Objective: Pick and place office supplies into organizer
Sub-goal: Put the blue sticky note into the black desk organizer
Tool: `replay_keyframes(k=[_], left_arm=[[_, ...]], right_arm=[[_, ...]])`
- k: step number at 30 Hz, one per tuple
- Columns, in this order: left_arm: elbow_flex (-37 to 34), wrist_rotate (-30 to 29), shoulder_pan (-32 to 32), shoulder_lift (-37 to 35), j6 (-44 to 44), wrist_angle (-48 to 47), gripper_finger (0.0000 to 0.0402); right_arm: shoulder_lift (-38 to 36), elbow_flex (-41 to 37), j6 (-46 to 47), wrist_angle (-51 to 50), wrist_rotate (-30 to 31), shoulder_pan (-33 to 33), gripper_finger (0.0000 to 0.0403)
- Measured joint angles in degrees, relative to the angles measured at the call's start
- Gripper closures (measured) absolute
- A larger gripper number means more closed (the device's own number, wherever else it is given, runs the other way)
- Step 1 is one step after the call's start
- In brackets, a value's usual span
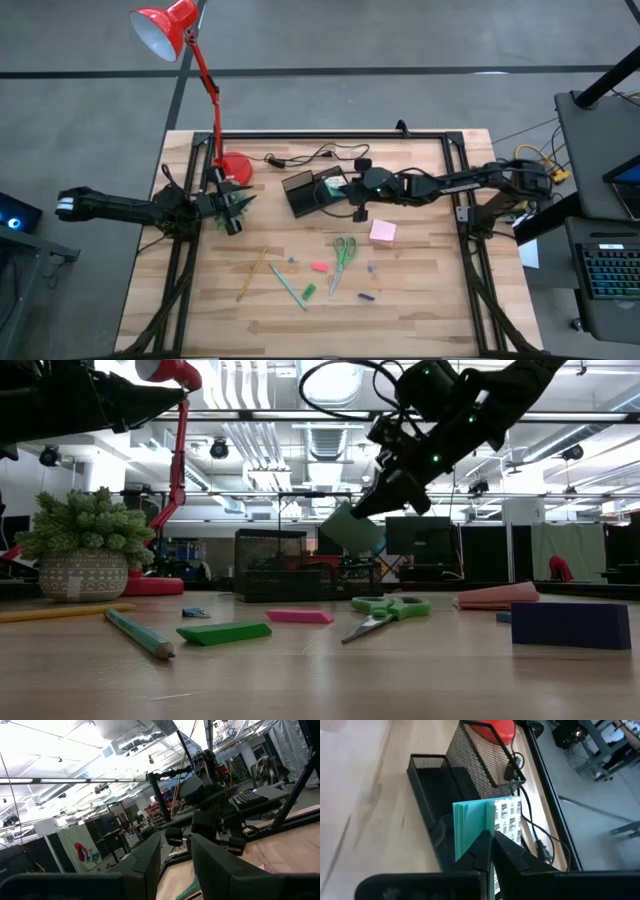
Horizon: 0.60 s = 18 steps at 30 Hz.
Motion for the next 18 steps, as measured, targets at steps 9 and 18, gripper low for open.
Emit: replay_keyframes(k=[9,18], left_arm=[[0.00,0.00,0.01,0.01,0.01,0.00,0.0306],[0.00,0.00,0.02,0.04,0.00,0.04,0.0306]], right_arm=[[3.63,0.02,-4.44,4.33,0.50,-0.17,0.0394],[3.87,0.02,-7.60,4.80,3.79,-0.78,0.0394]])
